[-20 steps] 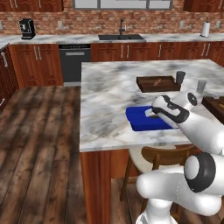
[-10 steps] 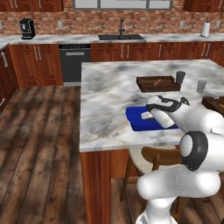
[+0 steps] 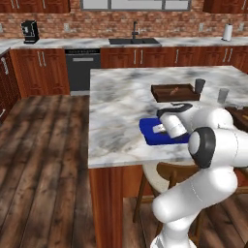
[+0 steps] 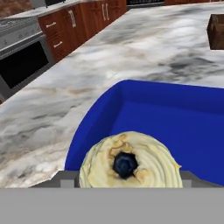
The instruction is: Take the cupcakes from the fridge and place them on the empty tray on the dining counter.
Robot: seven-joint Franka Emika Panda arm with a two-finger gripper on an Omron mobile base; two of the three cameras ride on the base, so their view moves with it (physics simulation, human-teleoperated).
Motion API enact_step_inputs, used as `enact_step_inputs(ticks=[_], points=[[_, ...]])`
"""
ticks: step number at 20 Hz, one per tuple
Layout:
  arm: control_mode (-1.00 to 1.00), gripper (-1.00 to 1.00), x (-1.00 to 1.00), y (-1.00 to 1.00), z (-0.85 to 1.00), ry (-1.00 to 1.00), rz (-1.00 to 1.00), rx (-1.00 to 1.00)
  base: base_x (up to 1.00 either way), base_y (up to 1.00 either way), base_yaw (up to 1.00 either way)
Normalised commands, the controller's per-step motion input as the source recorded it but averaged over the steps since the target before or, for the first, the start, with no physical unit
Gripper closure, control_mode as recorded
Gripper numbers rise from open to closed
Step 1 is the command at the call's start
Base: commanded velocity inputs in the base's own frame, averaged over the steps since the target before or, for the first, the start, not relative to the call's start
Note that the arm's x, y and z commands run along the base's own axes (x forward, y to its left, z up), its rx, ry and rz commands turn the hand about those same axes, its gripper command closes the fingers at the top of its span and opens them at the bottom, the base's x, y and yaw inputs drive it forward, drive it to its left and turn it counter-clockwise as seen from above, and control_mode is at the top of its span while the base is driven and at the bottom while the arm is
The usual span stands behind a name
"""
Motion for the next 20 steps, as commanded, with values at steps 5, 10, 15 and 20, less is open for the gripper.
enact_step_inputs(ticks=[5, 10, 15, 20], points=[[-1.00, 1.00, 0.31, -0.01, -0.25, 0.00, 0.00, 0.00, 0.00, 0.00, 0.00], [-1.00, 1.00, 0.28, -0.02, -0.24, 0.00, 0.00, 0.00, 0.00, 0.00, 0.00], [-1.00, 1.00, 0.30, -0.01, -0.24, 0.00, 0.00, 0.00, 0.00, 0.00, 0.00], [-1.00, -1.00, 0.36, -0.03, -0.18, 0.00, 0.00, 0.00, 0.00, 0.00, 0.00]])
